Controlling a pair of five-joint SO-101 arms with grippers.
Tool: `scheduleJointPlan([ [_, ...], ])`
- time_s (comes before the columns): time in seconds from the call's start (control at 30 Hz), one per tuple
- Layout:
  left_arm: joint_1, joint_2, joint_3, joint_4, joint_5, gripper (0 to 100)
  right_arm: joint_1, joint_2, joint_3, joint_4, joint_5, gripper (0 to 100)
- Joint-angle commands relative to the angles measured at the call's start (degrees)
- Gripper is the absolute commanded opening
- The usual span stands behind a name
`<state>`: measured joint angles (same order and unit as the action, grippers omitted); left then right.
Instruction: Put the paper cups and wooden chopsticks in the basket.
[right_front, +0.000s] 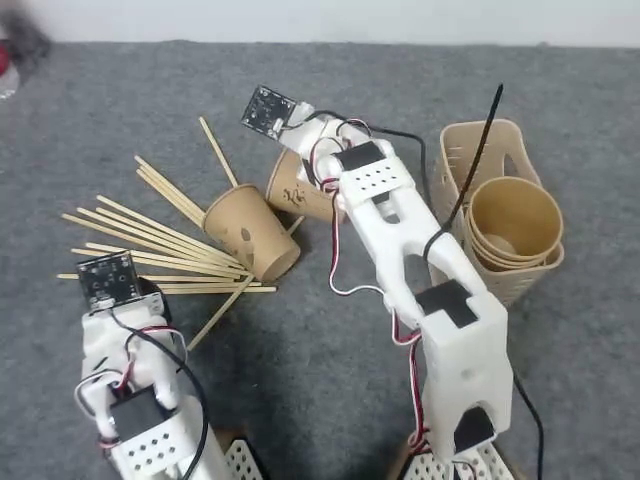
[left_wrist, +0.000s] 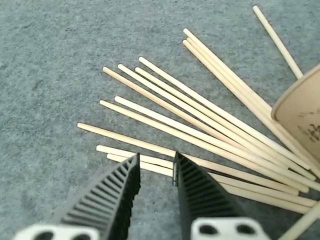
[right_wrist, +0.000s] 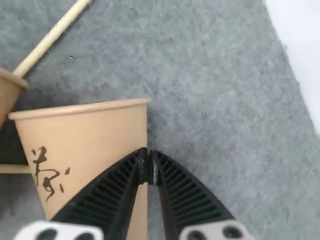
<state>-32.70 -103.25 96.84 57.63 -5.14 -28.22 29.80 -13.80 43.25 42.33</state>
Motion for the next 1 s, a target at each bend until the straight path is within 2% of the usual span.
scheduleJointPlan([
  [0.0,0.44,-0.79,-0.40,-0.26,0.53,12,-2.51,-1.45,-0.09,7.52,1.05,0.6],
  [0.3,0.44,-0.79,-0.40,-0.26,0.53,12,-12.09,-6.64,-0.09,31.08,1.05,0.6],
  [0.57,0.44,-0.79,-0.40,-0.26,0.53,12,-15.87,-15.43,-2.11,42.68,1.14,0.6],
  [0.8,0.44,-0.88,-0.40,0.35,0.53,12,-15.43,-24.40,-5.45,35.21,1.05,0.6],
  [0.97,0.44,-0.88,-0.40,0.53,0.44,12,-9.54,-21.23,-5.27,19.82,0.79,0.6],
])
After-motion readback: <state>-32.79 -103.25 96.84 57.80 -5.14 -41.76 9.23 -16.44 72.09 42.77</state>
